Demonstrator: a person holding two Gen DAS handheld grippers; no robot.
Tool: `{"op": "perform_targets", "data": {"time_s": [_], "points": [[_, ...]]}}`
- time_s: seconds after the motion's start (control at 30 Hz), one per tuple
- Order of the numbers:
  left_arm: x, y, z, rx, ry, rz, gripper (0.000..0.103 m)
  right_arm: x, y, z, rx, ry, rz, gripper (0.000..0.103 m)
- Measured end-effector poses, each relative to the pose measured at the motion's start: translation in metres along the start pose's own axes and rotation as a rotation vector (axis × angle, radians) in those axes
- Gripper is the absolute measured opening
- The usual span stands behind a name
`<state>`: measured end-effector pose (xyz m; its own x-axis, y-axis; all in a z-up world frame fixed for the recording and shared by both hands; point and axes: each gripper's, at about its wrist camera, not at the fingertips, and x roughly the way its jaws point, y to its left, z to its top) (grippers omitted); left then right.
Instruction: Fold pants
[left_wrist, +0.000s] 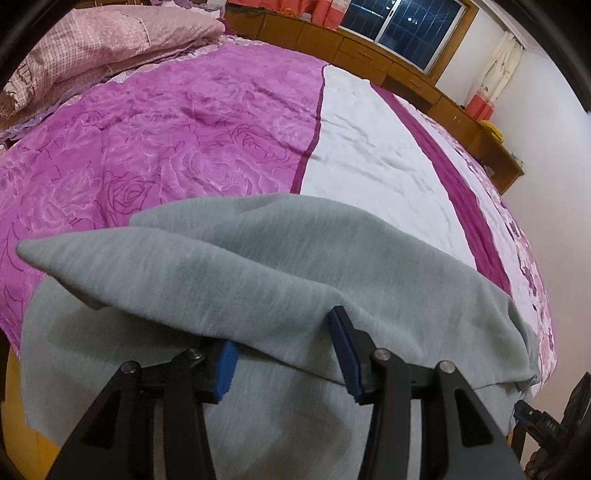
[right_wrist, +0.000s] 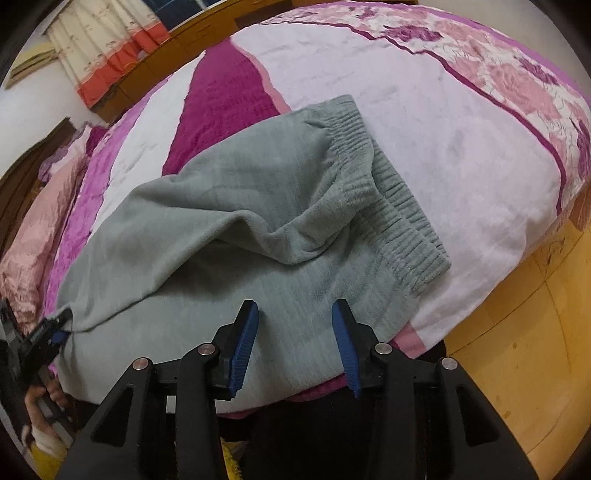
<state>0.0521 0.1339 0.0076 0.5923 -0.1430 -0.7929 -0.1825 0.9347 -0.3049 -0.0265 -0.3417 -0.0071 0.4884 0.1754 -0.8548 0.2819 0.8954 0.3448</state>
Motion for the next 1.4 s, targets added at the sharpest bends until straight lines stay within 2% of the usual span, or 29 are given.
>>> {"op": "perform_targets", "data": {"time_s": [0.03,0.13,0.27,0.4,0.57,0.77,0.8,0.87,0.9,1.03,1.1,1.27,1.4], "points": [[-0.001,0.001,-0.001,-0.001,-0.001,0.002,0.034,-0.001,-0.001,0.0,0.015,0.001,0.003,0.035],[0.0,0.007,-0.003,-0.033,0.012,-0.027,0.017,-0.006,-0.006,0.004,0.089,-0.007,0.047,0.035],[-0.002,0.011,-0.003,-0.054,0.017,-0.055,0.013,-0.009,-0.018,0.015,0.206,-0.046,0.117,0.037],[-0.005,0.01,-0.003,-0.046,0.019,-0.067,0.005,0.001,-0.034,0.026,0.353,-0.034,0.202,0.037],[-0.024,0.003,-0.002,0.0,-0.011,-0.087,0.004,0.011,-0.05,0.036,0.44,-0.049,0.229,0.037],[-0.057,0.001,-0.005,0.033,-0.049,-0.134,0.003,0.016,-0.052,0.044,0.461,-0.047,0.242,0.036],[-0.062,0.001,-0.005,0.032,-0.054,-0.138,0.003,0.015,-0.051,0.045,0.458,-0.057,0.243,0.032],[-0.069,0.004,-0.005,0.021,-0.058,-0.153,0.003,0.01,-0.051,0.044,0.414,-0.082,0.207,0.01],[-0.072,0.007,-0.005,0.005,-0.061,-0.16,0.003,0.006,-0.05,0.045,0.382,-0.098,0.183,0.005],[-0.083,0.015,0.0,-0.029,-0.069,-0.173,0.003,-0.021,-0.043,0.049,0.282,-0.193,0.165,0.002],[-0.091,0.016,0.0,-0.013,-0.074,-0.16,0.003,-0.032,-0.042,0.05,0.247,-0.208,0.157,0.001],[-0.105,0.02,-0.013,0.042,-0.022,-0.134,0.003,-0.053,-0.045,0.04,0.189,-0.201,0.131,0.001],[-0.106,0.028,-0.034,0.047,0.025,-0.108,0.003,-0.058,-0.048,0.023,0.157,-0.178,0.095,0.001]]}}
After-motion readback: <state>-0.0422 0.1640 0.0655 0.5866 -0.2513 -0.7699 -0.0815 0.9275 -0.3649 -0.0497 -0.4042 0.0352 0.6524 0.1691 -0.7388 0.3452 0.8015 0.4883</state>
